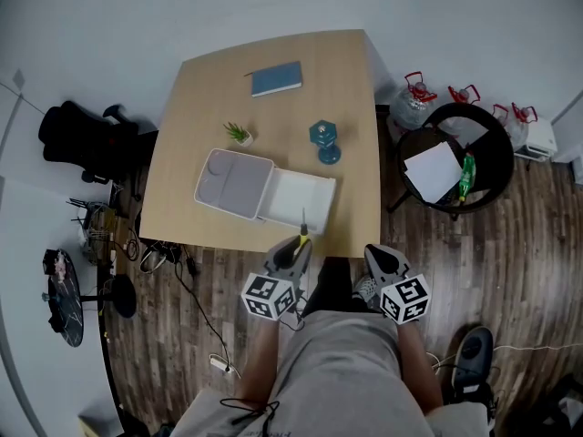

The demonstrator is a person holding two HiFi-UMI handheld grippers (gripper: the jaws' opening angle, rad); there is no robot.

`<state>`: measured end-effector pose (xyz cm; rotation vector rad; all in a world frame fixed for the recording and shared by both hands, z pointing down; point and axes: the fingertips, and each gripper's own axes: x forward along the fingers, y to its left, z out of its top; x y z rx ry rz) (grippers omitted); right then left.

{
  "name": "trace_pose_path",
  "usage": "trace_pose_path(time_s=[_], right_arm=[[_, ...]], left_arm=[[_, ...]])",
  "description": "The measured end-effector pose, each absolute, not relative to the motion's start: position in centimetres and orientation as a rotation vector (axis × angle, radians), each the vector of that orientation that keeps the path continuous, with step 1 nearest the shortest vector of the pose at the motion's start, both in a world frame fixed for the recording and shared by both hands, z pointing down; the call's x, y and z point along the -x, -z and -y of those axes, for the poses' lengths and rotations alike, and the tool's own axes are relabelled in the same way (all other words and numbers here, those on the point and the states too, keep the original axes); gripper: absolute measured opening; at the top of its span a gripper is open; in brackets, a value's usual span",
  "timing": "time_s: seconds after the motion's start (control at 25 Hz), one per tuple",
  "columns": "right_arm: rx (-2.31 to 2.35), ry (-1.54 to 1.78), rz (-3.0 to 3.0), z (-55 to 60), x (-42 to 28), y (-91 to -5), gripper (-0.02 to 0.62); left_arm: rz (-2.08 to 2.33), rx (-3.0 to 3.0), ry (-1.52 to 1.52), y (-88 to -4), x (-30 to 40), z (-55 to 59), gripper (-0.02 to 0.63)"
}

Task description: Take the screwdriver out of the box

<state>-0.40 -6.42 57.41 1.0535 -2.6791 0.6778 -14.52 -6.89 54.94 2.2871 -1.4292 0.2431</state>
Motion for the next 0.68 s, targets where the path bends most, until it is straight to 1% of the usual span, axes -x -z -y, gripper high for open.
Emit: trace_pose_path(time_s=[0.68], right_arm=[[-1.022, -0.694, 2.684, 7.2, 0.2, -56.9, 0.002]], left_arm=[[1.434, -2.256, -0.231, -54.8, 13.2, 8.2, 0.072]])
